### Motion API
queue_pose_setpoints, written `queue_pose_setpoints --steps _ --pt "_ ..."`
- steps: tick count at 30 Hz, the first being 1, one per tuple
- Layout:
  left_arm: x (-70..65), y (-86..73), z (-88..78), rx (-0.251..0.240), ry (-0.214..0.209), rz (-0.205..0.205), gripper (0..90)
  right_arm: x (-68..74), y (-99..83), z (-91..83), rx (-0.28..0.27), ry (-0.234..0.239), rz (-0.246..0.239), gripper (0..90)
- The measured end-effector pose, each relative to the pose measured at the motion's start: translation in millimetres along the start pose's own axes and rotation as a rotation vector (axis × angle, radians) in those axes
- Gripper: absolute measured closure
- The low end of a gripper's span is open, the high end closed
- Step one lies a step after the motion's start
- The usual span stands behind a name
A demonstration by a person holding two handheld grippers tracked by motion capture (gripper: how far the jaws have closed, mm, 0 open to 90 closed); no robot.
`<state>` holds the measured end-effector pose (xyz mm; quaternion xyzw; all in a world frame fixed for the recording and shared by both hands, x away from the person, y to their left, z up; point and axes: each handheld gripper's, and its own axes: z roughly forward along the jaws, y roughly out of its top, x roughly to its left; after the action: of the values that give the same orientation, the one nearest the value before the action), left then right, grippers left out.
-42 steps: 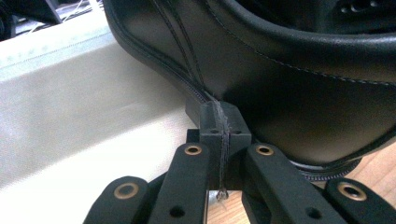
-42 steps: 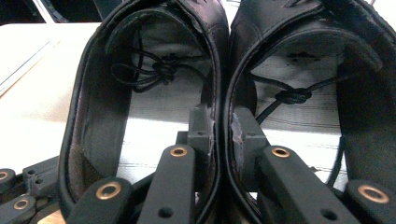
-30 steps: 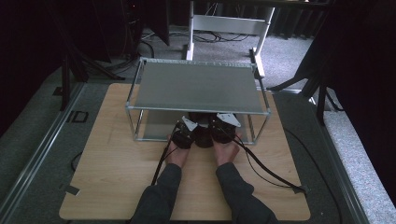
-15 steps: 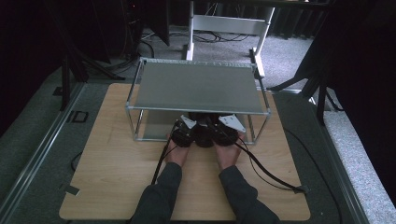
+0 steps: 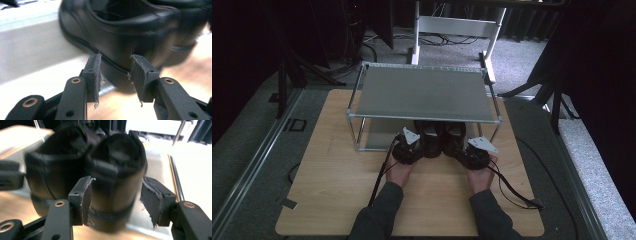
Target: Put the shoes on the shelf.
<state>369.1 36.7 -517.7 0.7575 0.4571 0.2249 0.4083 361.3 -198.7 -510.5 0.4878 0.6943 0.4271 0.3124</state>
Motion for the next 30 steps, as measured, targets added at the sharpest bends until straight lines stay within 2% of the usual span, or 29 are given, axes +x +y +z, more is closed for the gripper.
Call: queue_pose_setpoints --steps 3,6,7,8,10,17,19,21,23,25,30 --pt "-8.3 -2.8 0.8 0.014 -0.016 0.022 57.6 -4.8 -5.1 -0.6 0.057 0.033 -0.011 42.8" --pt "-16.2 -4.6 9.0 0.043 -0.016 0.048 56.6 -7.4 -7.8 7.2 0.118 0.057 -0.039 44.3" --pt "-16.2 -4.6 9.0 0.043 -0.016 0.048 56.6 -7.4 -7.8 7.2 0.118 0.057 -0.039 44.3" --pt "-19.4 -5.4 14.0 0.049 -0.017 0.052 56.7 -7.6 -9.4 12.8 0.137 0.076 -0.03 43.7" --pt "-19.3 -4.9 14.7 0.047 -0.02 0.049 57.3 -6.2 -10.0 15.5 0.14 0.093 -0.031 45.4" --pt "-17.4 -2.1 18.5 0.056 -0.002 0.051 58.9 -3.9 -9.9 17.8 0.138 0.091 -0.015 44.9" --pt "-17.7 -0.3 21.4 0.061 0.004 0.023 59.2 -4.5 -9.8 17.9 0.14 0.091 -0.016 44.3" --pt "-18.6 -0.7 21.0 0.06 0.012 0.026 58.0 -5.5 -9.7 16.9 0.143 0.099 -0.008 42.4" --pt "-17.4 -4.7 15.0 0.059 -0.009 0.022 55.2 -6.7 -9.0 12.8 0.143 0.107 -0.009 42.1" --pt "-14.2 -7.8 7.4 0.058 -0.025 0.015 54.2 -8.2 -7.9 6.6 0.148 0.111 -0.037 41.3" --pt "-1.2 -23.8 -19.0 0.06 -0.047 -0.021 52.6 -17.6 -14.5 -9.5 0.197 0.152 -0.083 40.2"
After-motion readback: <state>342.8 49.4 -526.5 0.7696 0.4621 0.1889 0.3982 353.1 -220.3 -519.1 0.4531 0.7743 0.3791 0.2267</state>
